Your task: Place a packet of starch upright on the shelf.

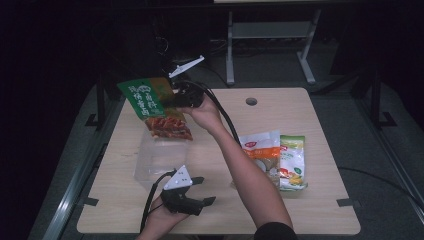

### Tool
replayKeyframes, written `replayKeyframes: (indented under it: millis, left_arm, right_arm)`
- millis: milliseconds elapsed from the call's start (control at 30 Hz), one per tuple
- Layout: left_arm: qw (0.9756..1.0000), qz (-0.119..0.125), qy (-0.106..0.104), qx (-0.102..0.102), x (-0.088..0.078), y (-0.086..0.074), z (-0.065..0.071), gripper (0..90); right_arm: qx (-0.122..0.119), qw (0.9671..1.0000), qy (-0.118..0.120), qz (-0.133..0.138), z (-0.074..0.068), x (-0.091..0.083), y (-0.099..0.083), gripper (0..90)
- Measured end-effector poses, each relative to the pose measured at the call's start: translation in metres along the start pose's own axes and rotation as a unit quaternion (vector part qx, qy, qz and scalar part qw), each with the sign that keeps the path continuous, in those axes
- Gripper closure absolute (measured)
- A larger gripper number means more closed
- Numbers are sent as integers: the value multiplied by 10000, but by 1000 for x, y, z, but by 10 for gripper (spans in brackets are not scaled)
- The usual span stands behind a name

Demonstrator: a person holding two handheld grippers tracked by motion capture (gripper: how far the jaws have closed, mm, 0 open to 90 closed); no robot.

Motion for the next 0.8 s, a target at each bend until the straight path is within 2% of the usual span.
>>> replayKeyframes:
  millis: [133, 200, 333, 400, 500, 633, 800]
  left_arm:
    - [10000, -28, -19, 19, 0, -1, 0, 251]
    - [10000, -27, -30, -34, 0, -1, 1, 250]
    - [9999, -79, 0, 76, 0, -2, -2, 250]
    - [10000, -48, -6, 11, 1, -2, -2, 250]
    - [10000, -66, 5, 4, 1, -2, -2, 250]
    - [10000, -76, 6, 46, 1, -3, -2, 251]
    - [9999, -130, 20, 55, 2, -5, -2, 250]
  right_arm:
    - [83, 10000, 45, 7, 7, 14, -3, 898]
    - [210, 9998, 71, 23, 13, 23, -8, 898]
    - [311, 9995, 63, -13, 19, 34, -16, 898]
    - [359, 9993, 75, 12, 24, 39, -21, 899]
    - [483, 9988, 92, 77, 28, 42, -26, 898]
    - [574, 9983, 63, 19, 32, 46, -35, 898]
    - [657, 9978, 72, 92, 39, 42, -46, 897]
Point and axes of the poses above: each handheld gripper's, and its own axes: x roughly forward along the jaws, y roughly out of its top, z roughly to its right, the point moved 7 cm from there along x, roughly forward along the jaws, and after that the axes turned 5 degrees about y, right-handed, at the moved point
